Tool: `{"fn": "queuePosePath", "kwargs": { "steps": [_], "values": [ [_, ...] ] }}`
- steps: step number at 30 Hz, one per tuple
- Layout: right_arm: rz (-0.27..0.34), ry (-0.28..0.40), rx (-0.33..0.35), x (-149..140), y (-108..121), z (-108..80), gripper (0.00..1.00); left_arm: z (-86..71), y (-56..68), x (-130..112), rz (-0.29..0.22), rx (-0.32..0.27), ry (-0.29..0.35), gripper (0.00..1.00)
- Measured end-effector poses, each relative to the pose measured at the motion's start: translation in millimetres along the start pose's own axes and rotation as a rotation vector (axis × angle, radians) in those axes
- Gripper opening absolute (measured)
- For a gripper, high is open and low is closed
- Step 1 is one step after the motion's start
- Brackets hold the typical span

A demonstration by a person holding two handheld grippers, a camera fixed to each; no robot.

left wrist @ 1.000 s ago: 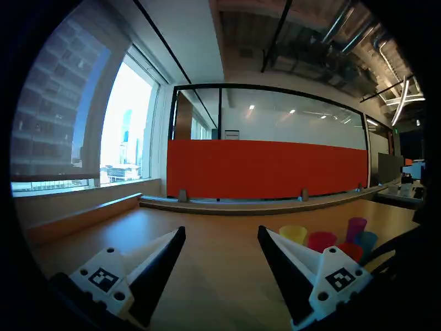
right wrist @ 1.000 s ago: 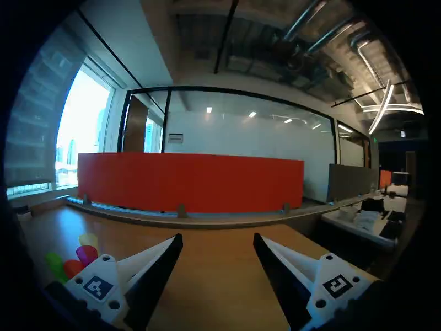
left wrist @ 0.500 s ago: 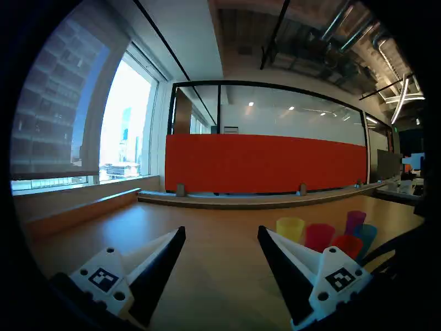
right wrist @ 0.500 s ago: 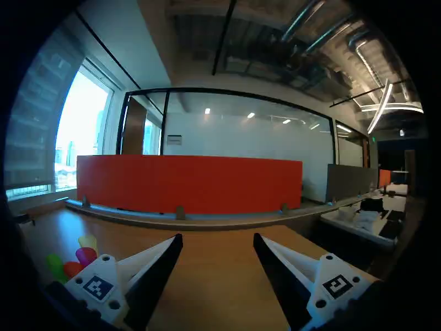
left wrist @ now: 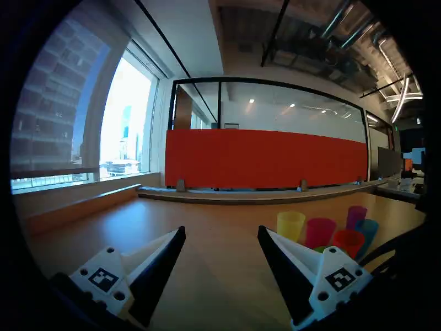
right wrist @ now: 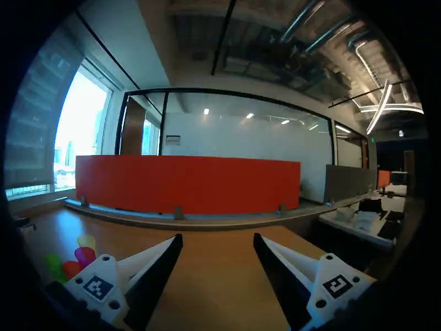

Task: Pour water

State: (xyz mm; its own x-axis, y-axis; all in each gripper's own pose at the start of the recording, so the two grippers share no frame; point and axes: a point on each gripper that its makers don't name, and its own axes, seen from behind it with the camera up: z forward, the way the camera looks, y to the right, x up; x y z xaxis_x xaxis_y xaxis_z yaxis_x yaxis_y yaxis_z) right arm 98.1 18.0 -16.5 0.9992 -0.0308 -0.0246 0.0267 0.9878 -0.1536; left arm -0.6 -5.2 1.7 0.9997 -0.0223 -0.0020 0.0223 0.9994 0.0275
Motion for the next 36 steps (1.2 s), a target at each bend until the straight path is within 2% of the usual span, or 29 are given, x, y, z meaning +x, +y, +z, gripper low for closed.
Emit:
{"fn": "queuePosePath", "kwargs": {
  "steps": [6,27,36],
  "values": [
    [0.009,-0.002,0.001,-1.8,0.4,-0.3,0.99,0.4,-1.0,-0.9,0.023,0.006,-0.001,0.97],
    [0.006,-0.002,0.002,-4.3,0.8,-0.4,0.99,-1.0,0.4,-3.3,0.027,0.005,-0.001,0.97],
    [0.013,0.029,0.007,-0.1,2.4,-4.8,1.0,-0.8,0.3,-3.6,0.027,0.005,-0.001,0.97]
  ]
}}
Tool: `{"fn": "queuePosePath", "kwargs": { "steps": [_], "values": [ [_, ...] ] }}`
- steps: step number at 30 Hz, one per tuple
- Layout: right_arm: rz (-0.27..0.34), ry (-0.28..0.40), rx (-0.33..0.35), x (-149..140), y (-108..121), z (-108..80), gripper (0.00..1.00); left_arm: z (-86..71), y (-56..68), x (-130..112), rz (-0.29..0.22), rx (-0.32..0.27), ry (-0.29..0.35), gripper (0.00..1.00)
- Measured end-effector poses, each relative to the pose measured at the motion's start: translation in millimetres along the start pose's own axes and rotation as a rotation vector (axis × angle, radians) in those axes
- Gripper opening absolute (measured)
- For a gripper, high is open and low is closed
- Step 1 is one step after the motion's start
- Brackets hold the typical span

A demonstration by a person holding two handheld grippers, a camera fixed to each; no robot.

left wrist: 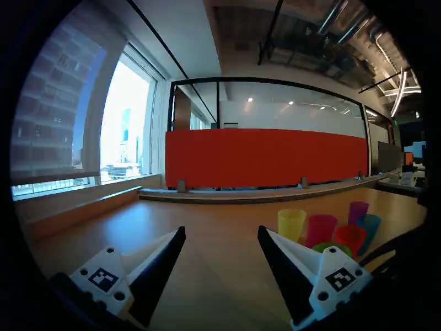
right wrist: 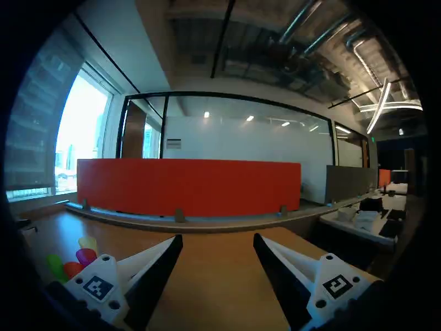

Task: Pour water

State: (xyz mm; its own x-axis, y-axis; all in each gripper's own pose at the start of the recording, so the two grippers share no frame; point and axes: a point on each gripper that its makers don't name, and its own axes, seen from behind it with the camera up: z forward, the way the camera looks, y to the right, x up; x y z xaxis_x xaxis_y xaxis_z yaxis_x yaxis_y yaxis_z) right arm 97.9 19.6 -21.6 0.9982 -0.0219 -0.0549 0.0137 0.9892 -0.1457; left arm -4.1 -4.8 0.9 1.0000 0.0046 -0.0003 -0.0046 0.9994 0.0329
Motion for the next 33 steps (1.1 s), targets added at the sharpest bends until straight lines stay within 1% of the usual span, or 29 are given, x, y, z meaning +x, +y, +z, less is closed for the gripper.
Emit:
{"fn": "queuePosePath", "kwargs": {
  "steps": [9,15,18,21,27,29,33],
  "values": [
    [-0.012,0.041,-0.003,-0.7,5.7,-2.5,0.99,0.3,1.0,0.0,0.001,0.0,0.0,0.97],
    [-0.032,0.058,0.006,-10.0,1.5,-2.2,0.99,0.6,1.1,-0.1,0.001,0.0,0.0,0.98],
    [-0.04,0.056,0.01,-18.4,0.3,-0.4,0.99,0.4,0.9,-0.1,0.001,0.0,0.0,0.98],
    [-0.032,0.051,0.019,-26.9,-2.4,2.0,0.99,0.4,0.6,0.0,0.001,0.0,0.0,0.98],
    [0.031,0.048,0.062,-42.6,-12.0,4.1,0.99,0.6,0.2,-0.1,0.001,0.0,0.0,0.97],
    [0.043,0.037,0.074,-51.0,-14.8,4.6,0.99,0.8,0.2,-0.1,0.001,0.0,0.0,0.97],
    [0.05,0.016,0.089,-66.7,-18.7,5.1,0.99,0.8,0.4,-0.1,0.001,0.0,0.0,0.97]
  ]
}}
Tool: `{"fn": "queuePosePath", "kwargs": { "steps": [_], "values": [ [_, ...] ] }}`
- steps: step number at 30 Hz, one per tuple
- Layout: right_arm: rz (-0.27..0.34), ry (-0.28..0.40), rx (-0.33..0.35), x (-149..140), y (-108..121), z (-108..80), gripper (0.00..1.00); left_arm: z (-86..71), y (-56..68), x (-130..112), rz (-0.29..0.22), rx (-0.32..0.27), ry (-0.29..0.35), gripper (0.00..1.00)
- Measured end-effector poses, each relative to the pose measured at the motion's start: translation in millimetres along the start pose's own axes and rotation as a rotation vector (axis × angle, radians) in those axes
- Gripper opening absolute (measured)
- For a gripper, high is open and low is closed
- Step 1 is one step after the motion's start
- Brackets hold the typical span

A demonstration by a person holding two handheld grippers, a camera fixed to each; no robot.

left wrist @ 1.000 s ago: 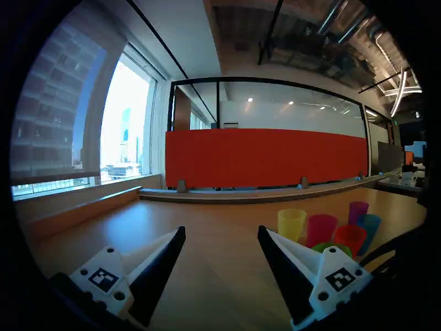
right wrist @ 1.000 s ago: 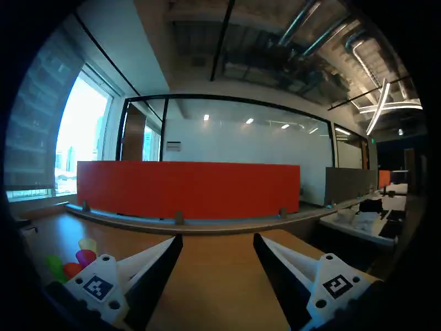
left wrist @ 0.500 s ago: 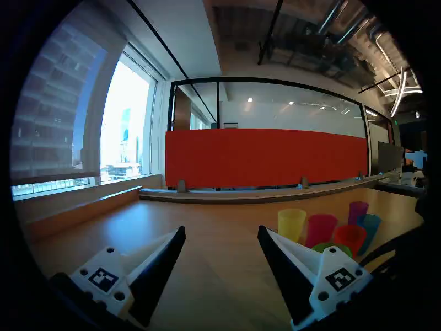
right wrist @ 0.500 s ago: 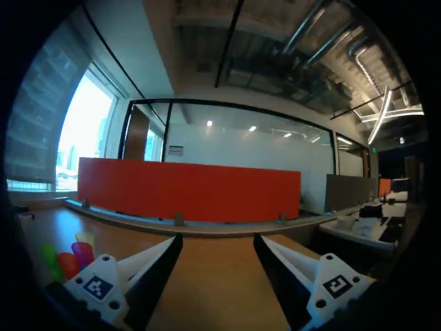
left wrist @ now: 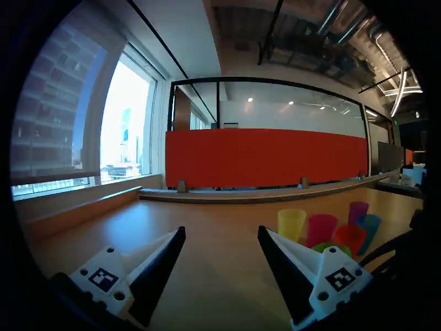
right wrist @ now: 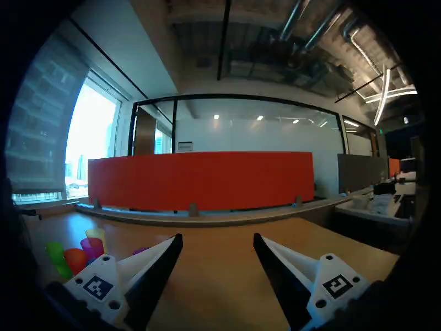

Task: Pour water

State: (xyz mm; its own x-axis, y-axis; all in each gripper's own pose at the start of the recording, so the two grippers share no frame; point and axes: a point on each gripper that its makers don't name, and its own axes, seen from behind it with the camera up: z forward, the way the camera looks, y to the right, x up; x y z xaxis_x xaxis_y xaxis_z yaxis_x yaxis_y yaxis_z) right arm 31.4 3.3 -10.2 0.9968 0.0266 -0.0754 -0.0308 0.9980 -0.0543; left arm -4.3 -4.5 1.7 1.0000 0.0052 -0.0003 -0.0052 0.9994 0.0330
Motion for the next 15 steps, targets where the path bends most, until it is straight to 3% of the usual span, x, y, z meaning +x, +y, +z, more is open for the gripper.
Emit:
{"fn": "queuePosePath", "kwargs": {
  "steps": [8,15],
  "values": [
    [0.014,0.009,0.027,-10.8,-8.2,-3.9,0.99,0.2,-0.5,-0.1,0.0,0.0,0.0,0.97],
    [0.028,-0.002,0.01,-19.7,-0.5,-2.3,0.99,0.6,-0.4,-0.3,0.0,0.0,0.0,0.98]
  ]
}}
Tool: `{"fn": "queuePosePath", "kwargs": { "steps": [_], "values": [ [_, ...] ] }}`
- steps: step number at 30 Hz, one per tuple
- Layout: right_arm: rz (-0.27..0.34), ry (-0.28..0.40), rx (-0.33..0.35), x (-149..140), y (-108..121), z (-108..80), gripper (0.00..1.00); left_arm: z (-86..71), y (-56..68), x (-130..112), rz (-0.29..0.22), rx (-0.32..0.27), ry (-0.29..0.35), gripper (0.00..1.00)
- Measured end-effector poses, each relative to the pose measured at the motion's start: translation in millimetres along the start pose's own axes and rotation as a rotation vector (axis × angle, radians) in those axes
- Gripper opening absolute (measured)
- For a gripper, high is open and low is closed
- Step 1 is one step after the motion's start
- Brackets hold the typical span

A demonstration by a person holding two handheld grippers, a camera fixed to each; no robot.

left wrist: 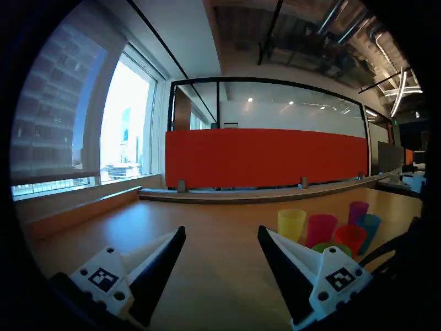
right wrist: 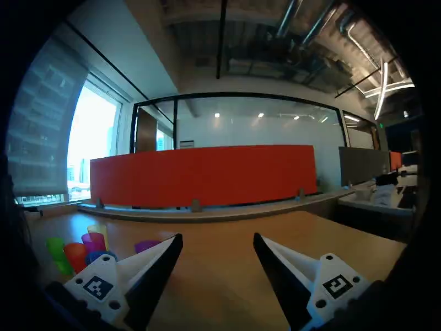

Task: Pour water

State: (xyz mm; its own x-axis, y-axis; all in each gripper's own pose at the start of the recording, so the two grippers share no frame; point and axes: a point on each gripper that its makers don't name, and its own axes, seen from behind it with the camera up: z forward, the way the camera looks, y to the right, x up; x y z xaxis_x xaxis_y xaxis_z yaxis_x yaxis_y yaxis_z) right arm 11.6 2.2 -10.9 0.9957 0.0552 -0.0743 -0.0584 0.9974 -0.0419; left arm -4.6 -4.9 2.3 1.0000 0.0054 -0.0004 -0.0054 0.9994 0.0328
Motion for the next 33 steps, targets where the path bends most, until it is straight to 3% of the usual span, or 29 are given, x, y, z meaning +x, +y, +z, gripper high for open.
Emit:
{"fn": "queuePosePath", "kwargs": {
  "steps": [33],
  "values": [
    [-0.056,-0.049,-0.004,-17.8,-0.9,2.3,0.99,-0.2,-0.2,-0.3,0.0,0.0,0.0,0.98]
  ]
}}
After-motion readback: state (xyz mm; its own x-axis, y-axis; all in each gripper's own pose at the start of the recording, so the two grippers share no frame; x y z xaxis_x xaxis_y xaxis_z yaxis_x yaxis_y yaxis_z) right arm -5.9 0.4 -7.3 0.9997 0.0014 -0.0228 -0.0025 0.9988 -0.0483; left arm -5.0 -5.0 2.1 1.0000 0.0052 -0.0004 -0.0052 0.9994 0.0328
